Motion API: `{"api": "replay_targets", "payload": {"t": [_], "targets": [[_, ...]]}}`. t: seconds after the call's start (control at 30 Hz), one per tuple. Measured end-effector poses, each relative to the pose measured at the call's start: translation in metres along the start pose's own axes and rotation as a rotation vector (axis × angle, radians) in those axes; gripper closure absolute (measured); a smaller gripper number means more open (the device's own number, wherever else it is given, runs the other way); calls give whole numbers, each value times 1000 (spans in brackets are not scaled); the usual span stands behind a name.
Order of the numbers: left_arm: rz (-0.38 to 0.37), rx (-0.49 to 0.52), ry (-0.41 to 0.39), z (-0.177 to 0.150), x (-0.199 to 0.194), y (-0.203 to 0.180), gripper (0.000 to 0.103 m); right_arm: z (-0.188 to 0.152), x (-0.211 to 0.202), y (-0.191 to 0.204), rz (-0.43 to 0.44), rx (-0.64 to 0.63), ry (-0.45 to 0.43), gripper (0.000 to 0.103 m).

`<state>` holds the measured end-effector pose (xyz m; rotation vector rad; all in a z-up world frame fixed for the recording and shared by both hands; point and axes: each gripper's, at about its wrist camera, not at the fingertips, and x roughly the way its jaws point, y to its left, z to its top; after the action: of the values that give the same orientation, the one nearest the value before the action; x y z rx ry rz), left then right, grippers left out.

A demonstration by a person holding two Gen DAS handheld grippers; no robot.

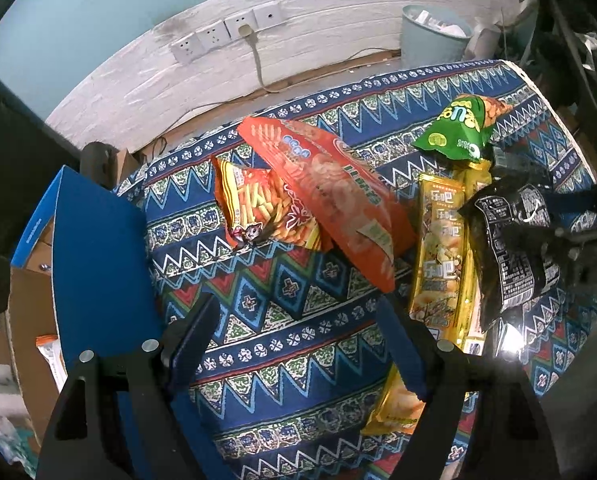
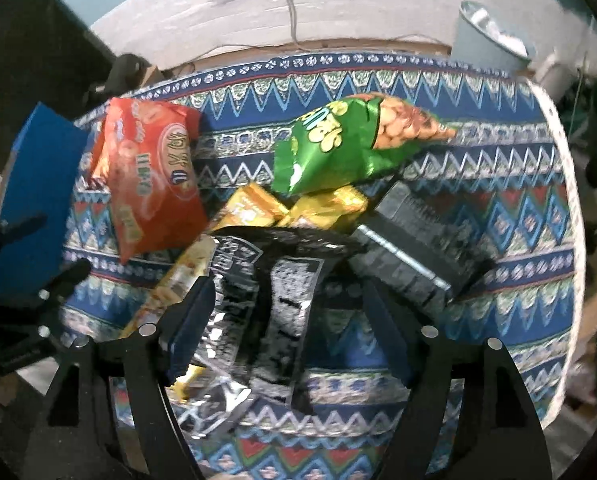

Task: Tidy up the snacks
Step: 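Grasp the red biscuit bag with left tool while right grasps a black bag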

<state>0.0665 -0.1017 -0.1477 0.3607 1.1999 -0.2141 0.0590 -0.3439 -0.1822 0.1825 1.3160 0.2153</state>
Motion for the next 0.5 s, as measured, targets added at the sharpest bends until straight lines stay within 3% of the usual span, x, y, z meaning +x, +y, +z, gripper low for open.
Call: {"api": "replay_targets", "payload": {"t": [0.33,0.4,0.43,0.5], "targets": [[-42,-116,8,16,3,18,21,-5,30,17,-44,-51,81,26],[-61,-145,9,22,3,20,21,-5,30,20,-37,-72,79,37],[-69,-156,10,24,4,20,21,-5,29,20,-25,-81,83,49],[-90,-184,14,32,7,20,21,-4,27,23,-43,-99,76,53]]}}
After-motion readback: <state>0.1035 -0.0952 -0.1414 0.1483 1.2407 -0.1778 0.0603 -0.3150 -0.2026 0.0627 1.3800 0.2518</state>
